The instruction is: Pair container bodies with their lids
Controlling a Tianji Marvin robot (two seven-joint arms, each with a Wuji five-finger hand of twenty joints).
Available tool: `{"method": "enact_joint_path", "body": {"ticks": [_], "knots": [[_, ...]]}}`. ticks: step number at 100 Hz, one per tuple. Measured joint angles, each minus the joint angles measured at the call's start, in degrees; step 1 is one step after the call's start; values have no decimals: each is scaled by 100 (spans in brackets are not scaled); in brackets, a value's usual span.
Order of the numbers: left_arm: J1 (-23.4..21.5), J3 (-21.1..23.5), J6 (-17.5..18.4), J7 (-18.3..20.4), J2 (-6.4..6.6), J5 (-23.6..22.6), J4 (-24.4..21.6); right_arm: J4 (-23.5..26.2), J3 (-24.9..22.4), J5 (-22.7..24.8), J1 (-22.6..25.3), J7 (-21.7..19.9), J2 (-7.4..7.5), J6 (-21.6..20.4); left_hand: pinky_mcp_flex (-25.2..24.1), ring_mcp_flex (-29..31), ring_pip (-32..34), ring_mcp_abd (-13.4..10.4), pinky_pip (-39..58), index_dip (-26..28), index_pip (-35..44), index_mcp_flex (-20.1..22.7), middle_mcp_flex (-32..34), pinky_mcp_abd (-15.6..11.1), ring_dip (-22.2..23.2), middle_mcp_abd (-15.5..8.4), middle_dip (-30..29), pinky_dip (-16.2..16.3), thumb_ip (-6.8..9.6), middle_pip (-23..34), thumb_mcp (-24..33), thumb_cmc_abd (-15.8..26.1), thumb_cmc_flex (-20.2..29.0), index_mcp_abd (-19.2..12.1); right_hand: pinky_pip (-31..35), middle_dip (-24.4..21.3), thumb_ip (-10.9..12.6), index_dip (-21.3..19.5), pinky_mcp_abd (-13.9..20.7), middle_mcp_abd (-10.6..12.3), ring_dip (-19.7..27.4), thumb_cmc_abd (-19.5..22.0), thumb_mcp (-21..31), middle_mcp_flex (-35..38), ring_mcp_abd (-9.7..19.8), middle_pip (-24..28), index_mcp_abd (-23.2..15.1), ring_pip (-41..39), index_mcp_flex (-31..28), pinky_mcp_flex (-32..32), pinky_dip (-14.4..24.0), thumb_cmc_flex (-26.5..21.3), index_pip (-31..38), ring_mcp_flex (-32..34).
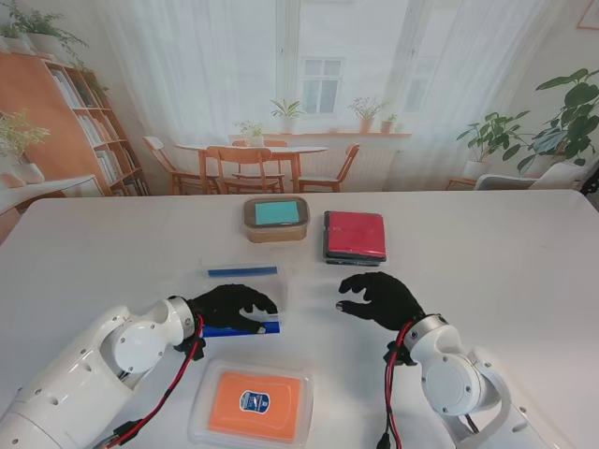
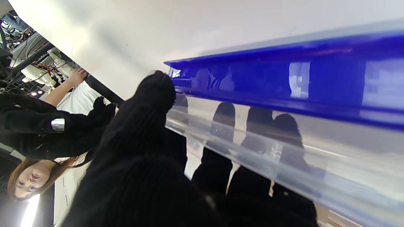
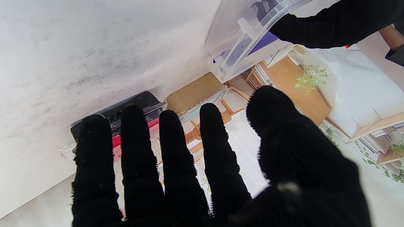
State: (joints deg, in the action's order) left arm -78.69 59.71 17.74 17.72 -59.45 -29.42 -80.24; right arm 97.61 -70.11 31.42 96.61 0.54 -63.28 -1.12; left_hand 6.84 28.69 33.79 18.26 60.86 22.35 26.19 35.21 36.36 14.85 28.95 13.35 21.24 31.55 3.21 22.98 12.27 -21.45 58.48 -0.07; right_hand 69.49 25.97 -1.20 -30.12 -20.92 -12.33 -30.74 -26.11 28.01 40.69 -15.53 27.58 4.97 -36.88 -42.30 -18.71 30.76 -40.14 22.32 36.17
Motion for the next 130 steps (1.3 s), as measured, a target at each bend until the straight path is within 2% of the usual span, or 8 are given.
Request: {"method": "enact_joint_path", "body": {"ticks": [15, 31, 55, 67, 90, 105, 118, 130], "knots": [[-51, 74, 49, -140, -7, -73, -15, 3, -5, -3, 1, -7, 0, 2, -96, -234, -141, 9, -35, -74, -251, -280, -349, -47, -65, 44, -74, -47, -9, -153, -58, 19, -70, -68, 0, 0, 0, 0, 0, 0, 0, 2, 0, 0, 0, 0, 0, 0, 0, 0, 0, 0, 0, 0], [-147, 195, 52, -413, -43, -174, -55, 17, -13, 5, 7, -27, 0, 14, -168, -354, -188, -10, -46, -150, -405, -341, -470, -80, -72, 45, -95, -62, -18, -188, -60, -24, -110, -71, 0, 0, 0, 0, 0, 0, 0, 2, 0, 0, 0, 0, -1, 0, 0, 0, 0, 0, 0, 0], [-397, 575, 131, -740, -119, -303, -277, 17, -16, 4, -2, -40, 1, 12, -455, -631, -359, -149, -269, -219, -544, -773, -851, -274, -142, 45, -163, -195, -2, -189, -19, 45, -110, -82, 0, 0, 0, 0, 0, 0, 0, 2, 0, 0, 0, 0, -1, 0, 0, 0, 0, 0, 0, 0], [-649, 953, 237, -896, -166, -411, -565, 15, -12, -5, -11, -57, 2, 4, -607, -757, -439, -194, -465, -224, -544, -906, -1031, -370, -146, 43, -167, -240, -2, -168, -23, 46, -166, -80, 0, 0, 0, 0, 0, 0, 0, 2, 0, 0, 0, 0, -1, 0, 0, 32, 0, 0, 0, 0], [-1484, 2073, 635, -713, -178, -734, -1458, 108, -180, 68, 64, -117, 3, -143, -658, -756, -440, -220, -471, -285, -580, -783, -956, -428, -146, 39, -169, -203, 2, -137, -178, 46, -167, 75, 170, 0, 0, 0, 340, 0, -200, 2, 0, 0, 0, 52, 62, -339, 0, -24, 149, 0, 0, 0], [-2113, 2742, 788, -578, -116, -863, -1909, 295, -314, 109, 199, -175, 16, -180, -579, -687, -207, -216, -256, -285, -743, -405, -588, -429, 250, -31, 99, 408, 0, -37, -640, 243, -231, 458, 653, 48, 0, 0, 612, -12, -510, 2, -1, 3, 0, 194, 312, -1086, 0, -302, 420, 0, -19, 109], [-2580, 3209, 865, -246, -67, -781, -2204, 570, -467, 147, 399, -314, 38, -184, 40, -39, 737, 43, 971, -285, -766, 306, 117, -116, 949, -24, 625, 1608, 20, 370, -931, 565, -365, 917, 1325, 249, 0, 0, 745, -153, -822, 2, -1, 114, 44, 603, 527, -1988, 0, -659, 732, 0, -22, 288], [-2889, 3497, 775, 473, 14, -255, -2420, 881, -576, 150, 583, -806, 98, -32, 825, 587, 1712, 137, 1692, -152, -818, 878, 745, 84, 1583, 36, 1161, 2436, 9, 881, -1096, 854, -534, 1106, 1888, 493, 0, 0, 772, -286, -1032, 2, -1, 264, 60, 1041, 673, -2695, 0, -1006, 967, 1, -22, 592]]}}
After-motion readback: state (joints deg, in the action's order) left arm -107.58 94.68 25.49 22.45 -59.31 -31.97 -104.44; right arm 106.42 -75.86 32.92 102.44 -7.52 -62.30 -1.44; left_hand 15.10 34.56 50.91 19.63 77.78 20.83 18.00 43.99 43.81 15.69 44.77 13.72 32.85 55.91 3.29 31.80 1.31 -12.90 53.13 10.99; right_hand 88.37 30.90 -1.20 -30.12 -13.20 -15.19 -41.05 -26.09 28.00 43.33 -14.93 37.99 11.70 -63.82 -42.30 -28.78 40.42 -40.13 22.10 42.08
